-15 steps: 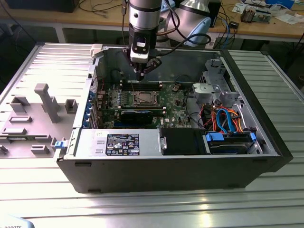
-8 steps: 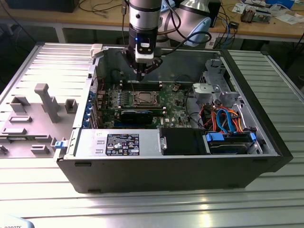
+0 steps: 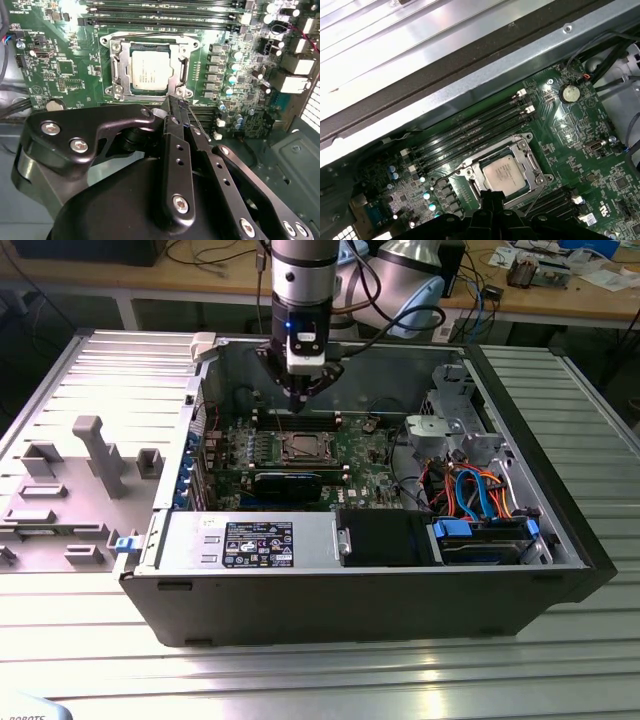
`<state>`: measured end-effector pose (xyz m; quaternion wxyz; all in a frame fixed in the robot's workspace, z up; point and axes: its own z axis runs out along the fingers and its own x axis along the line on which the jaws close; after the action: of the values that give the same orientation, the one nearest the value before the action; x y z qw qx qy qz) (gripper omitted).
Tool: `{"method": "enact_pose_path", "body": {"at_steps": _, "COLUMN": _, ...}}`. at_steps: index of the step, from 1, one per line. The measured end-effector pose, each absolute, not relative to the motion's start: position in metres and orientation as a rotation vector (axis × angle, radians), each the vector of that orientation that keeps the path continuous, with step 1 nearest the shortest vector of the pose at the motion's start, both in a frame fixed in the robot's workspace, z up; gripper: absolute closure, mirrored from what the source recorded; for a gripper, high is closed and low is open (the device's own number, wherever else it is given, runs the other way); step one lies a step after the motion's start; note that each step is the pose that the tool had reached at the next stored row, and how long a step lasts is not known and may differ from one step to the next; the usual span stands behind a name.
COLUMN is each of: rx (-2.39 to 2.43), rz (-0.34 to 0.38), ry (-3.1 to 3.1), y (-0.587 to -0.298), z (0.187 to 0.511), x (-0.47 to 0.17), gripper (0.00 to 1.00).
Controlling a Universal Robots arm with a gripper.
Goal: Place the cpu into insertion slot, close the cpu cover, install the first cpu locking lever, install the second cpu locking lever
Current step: 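Install the first cpu locking lever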
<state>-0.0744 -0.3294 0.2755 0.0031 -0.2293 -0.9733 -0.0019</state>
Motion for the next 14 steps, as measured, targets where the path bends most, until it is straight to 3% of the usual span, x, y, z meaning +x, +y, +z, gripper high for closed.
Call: {"method": "enact_pose_path", "body": {"at_steps": 14, "rx": -0.387, "rz": -0.021, "ry": -3.159, "y": -0.3298, "z": 0.2689, "x": -0.0750, "gripper": 0.89}}
